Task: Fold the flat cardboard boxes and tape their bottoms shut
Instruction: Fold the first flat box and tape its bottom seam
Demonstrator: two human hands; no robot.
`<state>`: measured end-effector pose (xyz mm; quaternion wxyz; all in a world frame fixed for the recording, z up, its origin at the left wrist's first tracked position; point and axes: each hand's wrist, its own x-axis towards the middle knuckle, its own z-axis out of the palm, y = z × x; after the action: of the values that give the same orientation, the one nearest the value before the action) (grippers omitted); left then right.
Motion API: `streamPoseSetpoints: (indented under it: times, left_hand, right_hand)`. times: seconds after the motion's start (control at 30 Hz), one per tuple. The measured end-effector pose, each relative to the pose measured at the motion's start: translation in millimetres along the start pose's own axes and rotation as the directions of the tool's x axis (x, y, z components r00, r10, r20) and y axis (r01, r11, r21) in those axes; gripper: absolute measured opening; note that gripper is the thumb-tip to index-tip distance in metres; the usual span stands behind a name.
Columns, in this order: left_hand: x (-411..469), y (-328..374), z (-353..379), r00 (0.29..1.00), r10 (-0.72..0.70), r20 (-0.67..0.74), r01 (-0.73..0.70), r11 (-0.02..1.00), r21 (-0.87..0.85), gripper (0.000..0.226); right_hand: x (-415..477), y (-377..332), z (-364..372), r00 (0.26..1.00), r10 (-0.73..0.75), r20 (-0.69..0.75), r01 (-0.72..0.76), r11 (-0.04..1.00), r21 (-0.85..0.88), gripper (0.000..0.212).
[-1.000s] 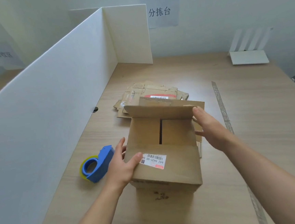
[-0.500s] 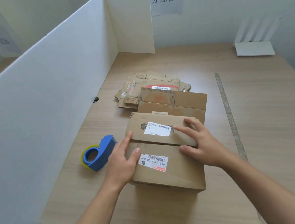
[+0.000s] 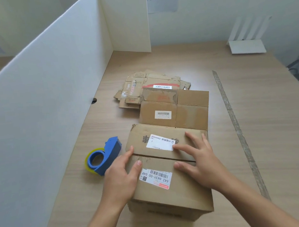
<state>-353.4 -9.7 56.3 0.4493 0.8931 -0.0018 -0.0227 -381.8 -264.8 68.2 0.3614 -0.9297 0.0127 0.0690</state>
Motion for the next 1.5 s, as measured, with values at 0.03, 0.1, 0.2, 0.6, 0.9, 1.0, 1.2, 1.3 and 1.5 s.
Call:
streamPoseSetpoints:
  times: [0.03,0.1,0.2,0.6,0.9,1.0,1.2,1.3,1.5]
  left_hand:
    - [4,2,2,1.0,0.013,0.0,-0.013,1.0,0.002,0.049]
    - [16,5,7,0.999,0.045,-0.007,-0.045,0.999,-0.018,0.05]
    - [40,13,14,0.997,0.07,-0.014,-0.07,0.997,-0.045,0.05]
    - [78,15,17,0.993,0.112,0.03,-0.112,0.994,0.011,0.052]
    - [70,-50,-30,0.998,0.062,-0.004,-0.062,0.995,-0.078,0.039]
    - [84,-83,-35,0.993,-0.081,0.085,0.045,0.929,0.366,0.064]
    - [102,-115,-11,0.937,-0.291,0.194,0.095,0.744,0.662,0.072]
    - [109,-122,-4,0.943,-0.302,0.14,0.146,0.753,0.642,0.071]
    - [110,-125,3,0.94,-0.293,0.177,0.122,0.771,0.625,0.078]
  right_hand:
    - [4,-1,0,1.0,-0.006,-0.015,0.006,1.0,0.007,0.046]
    - [18,-2,-3,0.998,-0.019,-0.061,0.02,1.0,0.017,0.045]
    - [43,2,-12,0.995,0.001,-0.099,-0.001,1.0,-0.007,0.044]
    - [61,-35,11,0.995,-0.014,-0.104,-0.035,0.889,-0.456,0.055]
    - [42,-39,25,0.987,0.011,-0.158,-0.087,0.874,-0.479,0.059]
    - [44,-38,24,0.985,0.0,-0.17,-0.082,0.876,-0.476,0.058]
    - [53,-39,19,0.979,-0.015,-0.205,-0.076,0.901,-0.427,0.054]
    - [54,-38,18,0.983,-0.002,-0.183,-0.078,0.9,-0.428,0.055]
    - [54,-36,17,0.988,-0.004,-0.156,-0.066,0.896,-0.439,0.055]
